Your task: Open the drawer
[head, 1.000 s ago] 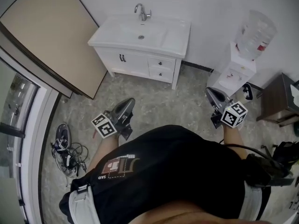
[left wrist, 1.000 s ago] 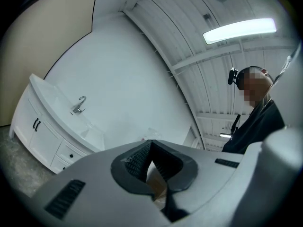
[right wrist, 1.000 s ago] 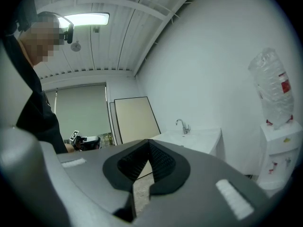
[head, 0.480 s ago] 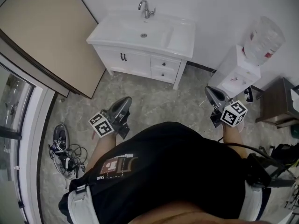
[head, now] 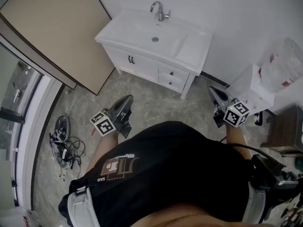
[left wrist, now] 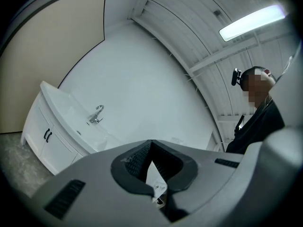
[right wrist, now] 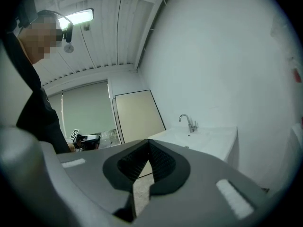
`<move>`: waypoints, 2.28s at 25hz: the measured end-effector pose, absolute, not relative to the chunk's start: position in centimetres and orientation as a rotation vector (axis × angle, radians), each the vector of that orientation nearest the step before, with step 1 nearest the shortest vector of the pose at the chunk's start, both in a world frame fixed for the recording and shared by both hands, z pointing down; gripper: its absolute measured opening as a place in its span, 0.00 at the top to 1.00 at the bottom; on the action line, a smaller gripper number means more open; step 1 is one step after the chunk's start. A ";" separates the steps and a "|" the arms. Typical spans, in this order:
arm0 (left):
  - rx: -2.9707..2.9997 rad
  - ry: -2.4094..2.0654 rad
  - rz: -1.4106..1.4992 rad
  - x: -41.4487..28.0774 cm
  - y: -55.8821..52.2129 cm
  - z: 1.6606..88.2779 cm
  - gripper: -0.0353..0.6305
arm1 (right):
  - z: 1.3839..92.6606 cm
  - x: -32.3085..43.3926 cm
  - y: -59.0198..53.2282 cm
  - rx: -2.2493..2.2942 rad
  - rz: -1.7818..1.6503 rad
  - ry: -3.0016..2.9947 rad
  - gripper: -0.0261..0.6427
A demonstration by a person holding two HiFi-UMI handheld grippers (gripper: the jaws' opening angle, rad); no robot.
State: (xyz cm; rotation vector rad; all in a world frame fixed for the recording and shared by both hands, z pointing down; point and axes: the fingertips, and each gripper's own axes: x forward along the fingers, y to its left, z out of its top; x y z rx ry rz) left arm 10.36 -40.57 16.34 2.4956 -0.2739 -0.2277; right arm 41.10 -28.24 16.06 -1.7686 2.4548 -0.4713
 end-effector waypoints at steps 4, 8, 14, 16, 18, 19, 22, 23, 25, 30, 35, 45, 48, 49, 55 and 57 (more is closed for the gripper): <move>2.486 -0.338 -0.206 15.5 -41.1 16.5 0.96 | 15.0 46.4 -31.9 -1.690 -0.437 2.514 0.97; 2.474 -0.400 -0.208 19.5 -41.6 16.2 0.96 | 15.5 50.1 -34.5 -1.601 -0.458 2.553 0.97; 2.445 -0.477 -0.181 21.9 -43.0 17.1 0.96 | 17.7 53.2 -37.5 -1.537 -0.539 2.566 0.97; 2.441 -0.475 -0.175 22.2 -43.3 17.5 0.96 | 18.1 53.3 -38.3 -1.536 -0.551 2.565 0.97; 2.442 -0.463 -0.167 21.9 -44.2 17.9 0.96 | 18.3 52.8 -39.3 -1.539 -0.550 2.571 0.97; 2.445 -0.453 -0.169 21.8 -44.9 18.0 0.96 | 18.3 52.5 -39.9 -1.547 -0.547 2.575 0.97; 2.460 -0.412 -0.200 21.0 -47.6 18.1 0.96 | 18.3 51.2 -41.6 -1.596 -0.550 2.572 0.97; 2.468 -0.397 -0.213 20.6 -48.5 18.0 0.96 | 18.1 50.6 -42.2 -1.610 -0.545 2.573 0.97; 2.479 -0.370 -0.225 19.5 -50.5 17.9 0.96 | 17.2 49.1 -43.6 -1.635 -0.516 2.580 0.97; 2.485 -0.283 -0.171 18.1 -54.3 19.3 0.96 | 15.6 46.3 -47.4 -1.689 -0.467 2.568 0.97; 2.509 -0.248 -0.070 20.3 -56.4 21.0 0.96 | 16.4 45.3 -51.3 -1.618 -0.448 2.669 0.97; 2.414 -0.574 0.055 30.5 -60.4 28.5 0.96 | 19.6 53.3 -56.1 -1.369 -0.455 2.828 0.97; 2.389 -0.625 0.158 33.9 -60.9 32.5 0.96 | 21.5 55.4 -57.0 -1.307 -0.496 2.833 0.97; 2.369 -0.644 0.197 34.7 -60.8 34.4 0.96 | 22.8 55.6 -56.8 -1.276 -0.530 2.836 0.97; 2.283 -0.682 0.389 36.4 -60.2 45.0 0.96 | 30.2 52.2 -56.1 -1.068 -0.699 2.875 0.97; 2.272 -0.683 0.420 36.1 -59.8 47.9 0.96 | 32.8 50.4 -55.2 -1.087 -0.665 2.956 0.97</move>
